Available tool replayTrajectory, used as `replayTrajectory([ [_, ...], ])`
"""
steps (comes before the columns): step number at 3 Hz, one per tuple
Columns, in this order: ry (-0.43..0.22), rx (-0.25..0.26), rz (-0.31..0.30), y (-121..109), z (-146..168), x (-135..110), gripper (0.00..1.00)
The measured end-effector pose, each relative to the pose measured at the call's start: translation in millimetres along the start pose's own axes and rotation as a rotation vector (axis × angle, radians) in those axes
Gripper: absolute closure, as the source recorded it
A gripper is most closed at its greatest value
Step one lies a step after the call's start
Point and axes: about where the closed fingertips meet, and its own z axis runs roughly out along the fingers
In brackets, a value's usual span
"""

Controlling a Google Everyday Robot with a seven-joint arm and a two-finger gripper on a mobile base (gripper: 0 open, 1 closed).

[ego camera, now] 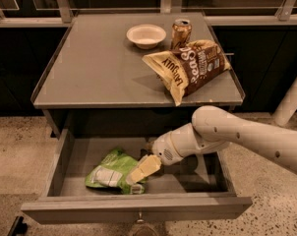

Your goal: Pick green rice chip bag from top drawer and place on counter

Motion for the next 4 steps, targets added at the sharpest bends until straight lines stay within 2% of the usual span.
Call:
replayTrajectory([
  [1, 0.005, -0.01, 0.0, 2.3, 2.5, 0.5, 0.0],
  [2, 0.029, 0.011, -0.002, 5.5, 4.8, 11.0, 0.0],
  [3, 0.029, 0.011, -0.001, 5.7, 5.2, 11.3, 0.19],
  [4, 0.029, 0.011, -0.001, 5.8, 5.2, 11.3, 0.42],
])
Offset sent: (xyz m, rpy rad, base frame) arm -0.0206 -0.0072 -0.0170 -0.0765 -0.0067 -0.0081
